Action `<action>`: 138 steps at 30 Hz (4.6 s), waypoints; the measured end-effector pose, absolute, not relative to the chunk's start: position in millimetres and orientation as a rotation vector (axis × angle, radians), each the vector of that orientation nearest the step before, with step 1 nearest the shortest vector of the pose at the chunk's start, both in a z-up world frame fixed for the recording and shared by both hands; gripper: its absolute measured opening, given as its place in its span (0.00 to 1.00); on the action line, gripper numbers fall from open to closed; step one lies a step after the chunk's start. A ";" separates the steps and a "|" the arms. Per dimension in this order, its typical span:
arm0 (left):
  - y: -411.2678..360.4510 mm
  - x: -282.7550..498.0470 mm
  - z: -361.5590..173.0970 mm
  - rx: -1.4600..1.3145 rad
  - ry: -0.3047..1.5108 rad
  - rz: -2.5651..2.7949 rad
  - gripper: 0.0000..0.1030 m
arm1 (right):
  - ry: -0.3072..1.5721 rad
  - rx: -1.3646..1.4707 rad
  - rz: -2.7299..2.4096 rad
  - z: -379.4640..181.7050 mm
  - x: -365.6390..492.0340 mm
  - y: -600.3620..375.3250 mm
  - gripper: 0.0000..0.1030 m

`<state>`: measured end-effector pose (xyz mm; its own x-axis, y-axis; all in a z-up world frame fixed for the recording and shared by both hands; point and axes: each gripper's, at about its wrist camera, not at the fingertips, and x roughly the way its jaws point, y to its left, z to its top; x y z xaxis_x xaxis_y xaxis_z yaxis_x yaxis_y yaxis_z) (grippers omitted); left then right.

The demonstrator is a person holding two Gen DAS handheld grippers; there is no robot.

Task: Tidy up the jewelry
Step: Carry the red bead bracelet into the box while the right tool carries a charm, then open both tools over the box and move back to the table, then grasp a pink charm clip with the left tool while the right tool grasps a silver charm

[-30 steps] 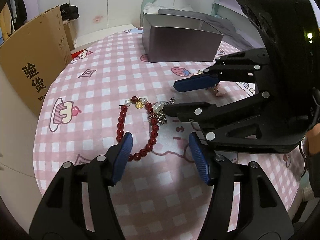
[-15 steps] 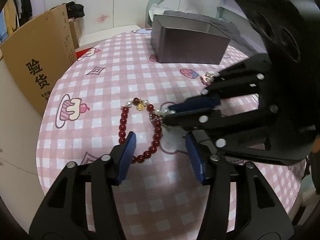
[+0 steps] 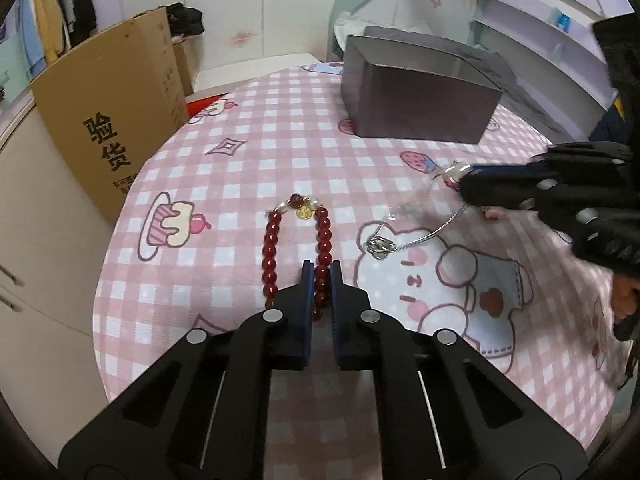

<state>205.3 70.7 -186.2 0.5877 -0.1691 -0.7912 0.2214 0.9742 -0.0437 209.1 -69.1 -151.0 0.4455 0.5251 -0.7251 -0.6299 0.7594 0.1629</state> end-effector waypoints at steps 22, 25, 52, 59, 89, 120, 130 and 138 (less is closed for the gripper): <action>24.2 243.9 -60.8 -0.065 0.666 -0.523 0.07 | 0.577 0.017 0.592 -51.9 228.6 -137.0 0.05; 8.9 262.4 -45.1 -0.053 0.636 -0.546 0.07 | 0.548 0.023 0.570 -44.1 238.5 -141.0 0.05; -16.9 355.7 -131.5 -0.051 0.896 -0.498 0.08 | 0.760 0.106 0.475 -126.5 293.8 -158.9 0.09; -14.9 343.2 -121.5 -0.038 0.890 -0.483 0.14 | 0.727 0.136 0.457 -114.2 282.6 -171.7 0.19; -44.8 220.1 -179.2 0.055 0.915 -0.355 0.63 | 0.772 0.173 0.406 -146.5 181.8 -202.3 0.31; 28.1 218.8 -175.9 -0.078 0.901 -0.304 0.27 | 0.878 -0.058 0.471 -179.8 208.9 -108.2 0.32; 29.4 224.3 -175.2 -0.093 0.901 -0.353 0.27 | 0.873 -0.204 0.423 -189.8 216.9 -94.6 0.10; 23.0 230.1 -162.1 -0.102 0.874 -0.406 0.27 | 0.881 -0.136 0.461 -176.8 209.6 -114.9 0.04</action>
<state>230.1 23.0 -162.1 0.5706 -0.3864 -0.7247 0.3043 0.9191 -0.2505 209.6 -114.9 -176.8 0.5453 0.3326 -0.7694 -0.4428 0.8937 0.0725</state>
